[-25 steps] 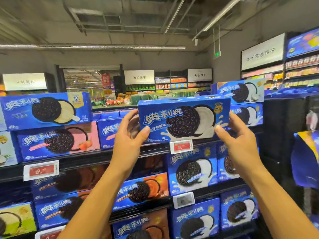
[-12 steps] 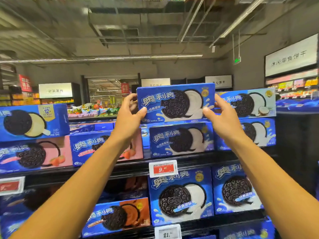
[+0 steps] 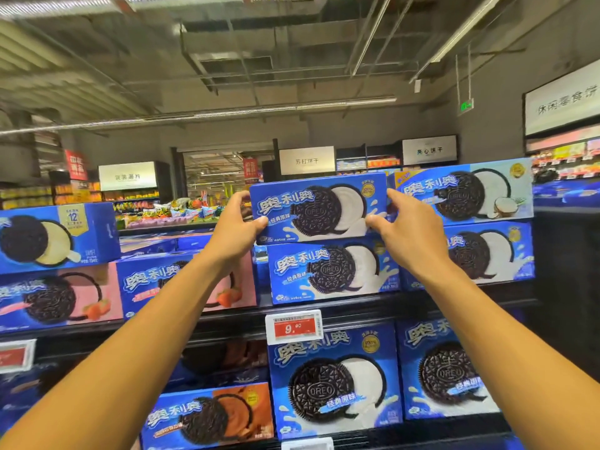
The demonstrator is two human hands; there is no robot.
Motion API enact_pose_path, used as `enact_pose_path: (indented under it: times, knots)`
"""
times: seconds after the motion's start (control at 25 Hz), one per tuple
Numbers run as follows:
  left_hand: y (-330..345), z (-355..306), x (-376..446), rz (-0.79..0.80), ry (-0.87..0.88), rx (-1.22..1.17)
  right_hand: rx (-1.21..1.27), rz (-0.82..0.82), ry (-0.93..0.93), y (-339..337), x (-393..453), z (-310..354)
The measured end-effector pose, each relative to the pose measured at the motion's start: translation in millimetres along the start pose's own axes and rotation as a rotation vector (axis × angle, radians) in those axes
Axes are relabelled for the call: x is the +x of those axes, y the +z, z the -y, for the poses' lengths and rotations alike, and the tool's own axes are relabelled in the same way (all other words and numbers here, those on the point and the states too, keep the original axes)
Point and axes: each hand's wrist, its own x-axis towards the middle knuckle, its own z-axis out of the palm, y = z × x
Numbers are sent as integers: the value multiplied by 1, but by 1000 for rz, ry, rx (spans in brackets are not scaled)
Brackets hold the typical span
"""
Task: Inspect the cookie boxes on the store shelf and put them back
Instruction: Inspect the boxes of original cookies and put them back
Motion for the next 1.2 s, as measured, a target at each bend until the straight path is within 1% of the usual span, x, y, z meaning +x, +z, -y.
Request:
enact_pose_path:
  times: [0.16,0.36,0.56,0.8,0.88,0.92,1.0,1.04,1.08,1.12,1.2]
  knots:
    - [0,-4,4,24,-46,24,-82,-25,-22,2,2,-2]
    - [4,-10,6,45,-97,66,-106,-37,-14,0,6,-8]
    - [7,-12,5,76,-115,57,-20,-15,-8,-8,2,-18]
    - [9,-15,2,97,-145,54,37,-29,42,-33,2,-29]
    - [11,-20,-6,72,-103,98,91,-17,38,-39,-6,-32]
    - [11,-20,-14,23,-37,135,147,-10,38,-41,-14,-33]
    - [10,-15,-43,-101,147,157,306,-5,48,-41,-39,-37]
    - [10,-8,-63,-121,234,126,386,-6,58,-39,-54,-40]
    - [11,3,-86,-113,282,75,464,-8,75,-35,-72,-43]
    - [12,14,-110,-96,288,13,540,-13,100,-30,-91,-47]
    - [12,41,-153,-77,230,-98,674,-32,160,-15,-129,-56]
